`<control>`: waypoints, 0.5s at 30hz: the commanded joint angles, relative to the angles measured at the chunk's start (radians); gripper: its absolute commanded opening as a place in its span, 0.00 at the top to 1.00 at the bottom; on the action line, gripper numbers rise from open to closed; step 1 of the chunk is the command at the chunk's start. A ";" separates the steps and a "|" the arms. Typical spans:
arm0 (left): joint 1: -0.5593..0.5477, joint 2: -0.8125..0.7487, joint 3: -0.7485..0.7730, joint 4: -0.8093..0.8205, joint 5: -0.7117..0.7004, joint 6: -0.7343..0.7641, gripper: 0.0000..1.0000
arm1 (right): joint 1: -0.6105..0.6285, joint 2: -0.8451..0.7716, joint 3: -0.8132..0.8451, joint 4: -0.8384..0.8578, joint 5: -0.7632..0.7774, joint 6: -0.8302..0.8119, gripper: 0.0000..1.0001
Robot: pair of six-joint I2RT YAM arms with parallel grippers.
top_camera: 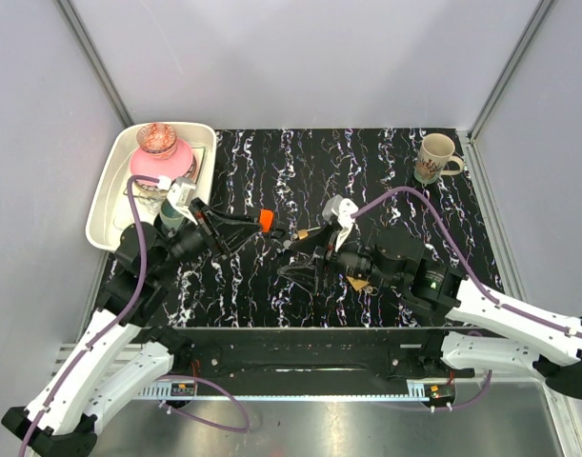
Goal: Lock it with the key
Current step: Adjust the lock.
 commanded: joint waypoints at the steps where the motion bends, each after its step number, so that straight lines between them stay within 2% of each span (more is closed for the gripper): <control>1: 0.004 -0.013 -0.006 0.158 0.079 -0.002 1.00 | 0.005 0.034 0.040 0.089 -0.049 0.058 0.30; 7: 0.004 -0.027 -0.007 0.186 0.153 0.001 1.00 | 0.000 0.019 0.045 0.060 0.132 0.035 0.30; 11: 0.004 -0.047 -0.018 0.203 0.162 0.003 1.00 | -0.009 0.031 0.051 0.055 0.111 0.047 0.30; 15: 0.004 -0.039 -0.027 0.235 0.201 -0.012 1.00 | -0.020 0.039 0.045 0.078 0.020 0.079 0.30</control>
